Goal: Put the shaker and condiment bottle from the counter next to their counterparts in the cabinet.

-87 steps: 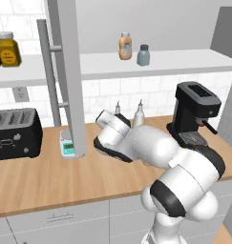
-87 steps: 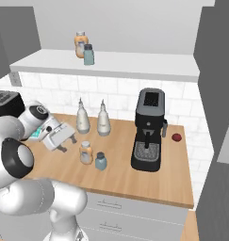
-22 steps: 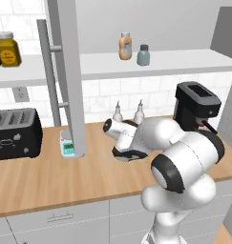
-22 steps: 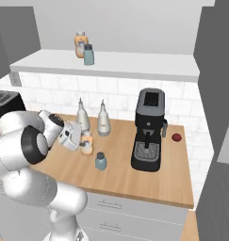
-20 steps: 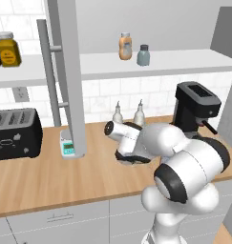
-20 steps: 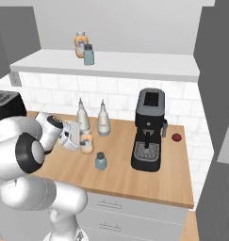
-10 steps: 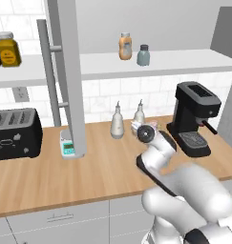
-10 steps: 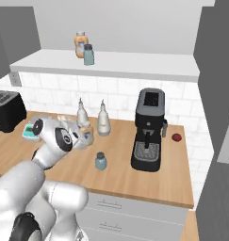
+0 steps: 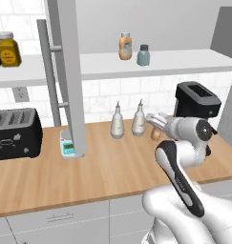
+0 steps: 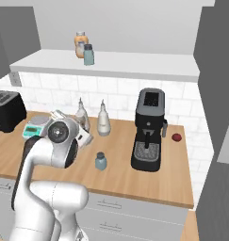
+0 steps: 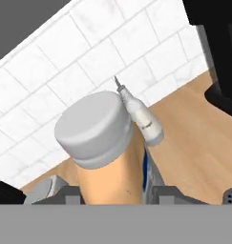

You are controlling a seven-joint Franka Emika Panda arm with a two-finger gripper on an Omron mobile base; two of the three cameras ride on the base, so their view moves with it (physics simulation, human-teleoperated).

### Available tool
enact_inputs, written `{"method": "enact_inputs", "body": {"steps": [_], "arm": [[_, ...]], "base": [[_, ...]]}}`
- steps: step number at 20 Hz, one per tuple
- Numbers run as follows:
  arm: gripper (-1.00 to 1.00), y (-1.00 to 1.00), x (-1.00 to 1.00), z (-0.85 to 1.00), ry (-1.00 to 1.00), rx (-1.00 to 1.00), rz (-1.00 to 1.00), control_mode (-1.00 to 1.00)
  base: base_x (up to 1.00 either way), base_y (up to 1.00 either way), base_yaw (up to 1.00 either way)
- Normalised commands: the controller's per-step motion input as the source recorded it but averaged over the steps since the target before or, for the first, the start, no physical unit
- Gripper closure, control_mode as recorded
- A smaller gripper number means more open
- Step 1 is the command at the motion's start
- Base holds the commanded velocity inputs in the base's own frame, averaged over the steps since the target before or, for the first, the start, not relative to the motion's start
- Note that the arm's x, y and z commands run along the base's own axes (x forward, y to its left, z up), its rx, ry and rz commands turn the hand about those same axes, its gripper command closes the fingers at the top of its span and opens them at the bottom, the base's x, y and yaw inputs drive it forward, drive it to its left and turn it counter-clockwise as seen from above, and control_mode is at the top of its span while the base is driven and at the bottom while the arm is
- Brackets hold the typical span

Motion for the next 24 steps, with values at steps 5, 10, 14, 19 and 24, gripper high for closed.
{"method": "enact_inputs", "body": {"steps": [5, 10, 14, 19, 24], "arm": [[1.00, 0.00, -0.59, 0.99, -0.30, 0.00, 0.33, -1.00], [1.00, 0.07, -0.48, 1.00, -0.17, 0.00, 0.29, -1.00], [1.00, 0.18, -0.69, 1.00, -0.18, 0.00, 0.22, -1.00], [1.00, 0.05, -0.80, 1.00, -0.14, 0.00, 0.07, -1.00], [1.00, 0.25, -0.30, 0.61, 0.04, -0.08, -0.01, -1.00]], "base": [[0.00, 0.00, 0.00], [0.00, 0.00, 0.00], [0.00, 0.00, 0.00], [0.00, 0.00, 0.00], [0.00, 0.00, 0.00]]}}
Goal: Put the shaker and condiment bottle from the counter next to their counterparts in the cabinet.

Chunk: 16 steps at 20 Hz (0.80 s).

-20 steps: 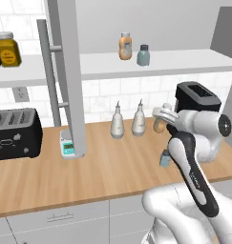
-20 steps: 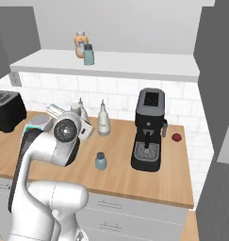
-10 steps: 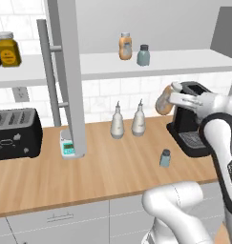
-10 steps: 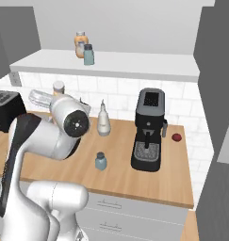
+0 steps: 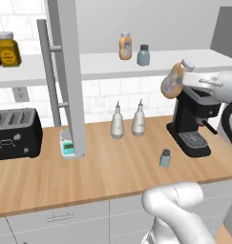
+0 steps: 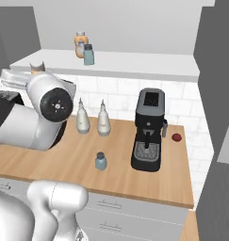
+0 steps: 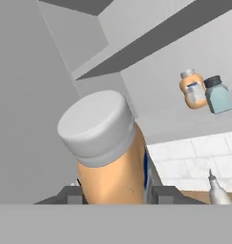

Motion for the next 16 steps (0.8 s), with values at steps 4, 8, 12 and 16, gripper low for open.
{"method": "enact_inputs", "body": {"steps": [4, 8, 12, 16], "arm": [[1.00, 0.47, 0.21, 0.18, 0.12, -0.15, 0.00, -1.00], [1.00, 0.02, 0.05, 0.50, -0.02, -0.12, 0.00, -1.00], [1.00, 0.21, 0.02, 0.09, 0.01, -0.14, 0.03, -1.00], [1.00, 0.06, 0.78, 0.17, 0.03, -0.02, 0.00, -1.00]], "base": [[0.00, 0.00, 0.00], [0.00, 0.00, 0.00], [0.00, 0.00, 0.00], [0.00, 0.00, 0.00]]}}
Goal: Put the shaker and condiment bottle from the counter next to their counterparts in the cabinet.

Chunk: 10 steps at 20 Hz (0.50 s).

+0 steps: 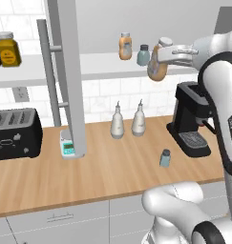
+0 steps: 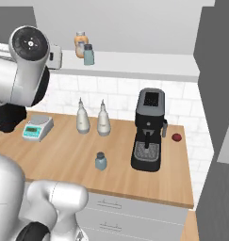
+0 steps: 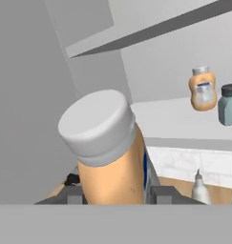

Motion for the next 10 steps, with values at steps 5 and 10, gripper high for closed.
{"method": "enact_inputs", "body": {"steps": [5, 10], "arm": [[1.00, -0.01, 0.70, 0.08, 0.01, -0.01, 0.00, -1.00], [1.00, 0.00, 0.60, -0.10, -0.02, -0.09, 0.00, -1.00]], "base": [[0.00, 0.00, 0.00], [0.00, 0.00, 0.00]]}}
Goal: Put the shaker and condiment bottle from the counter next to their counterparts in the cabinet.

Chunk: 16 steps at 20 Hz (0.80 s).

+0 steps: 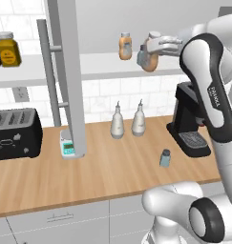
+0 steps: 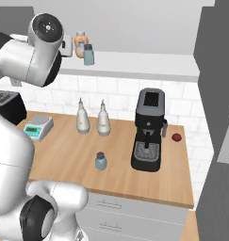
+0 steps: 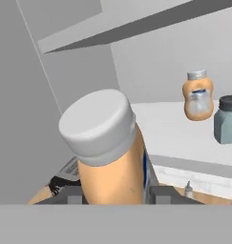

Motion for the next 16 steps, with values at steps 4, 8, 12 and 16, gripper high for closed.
{"method": "enact_inputs", "body": {"steps": [4, 8, 12, 16], "arm": [[1.00, 0.11, 0.44, -0.11, -0.09, -0.16, -0.02, -1.00], [1.00, 0.24, 0.57, -0.21, 0.00, -0.01, -0.02, -1.00], [1.00, 0.23, 0.74, -0.17, 0.01, 0.01, 0.00, -1.00], [1.00, 0.11, 0.52, -0.03, -0.04, -0.01, 0.00, -1.00]], "base": [[0.00, 0.00, 0.00], [0.00, 0.00, 0.00], [0.00, 0.00, 0.00], [0.00, 0.00, 0.00]]}}
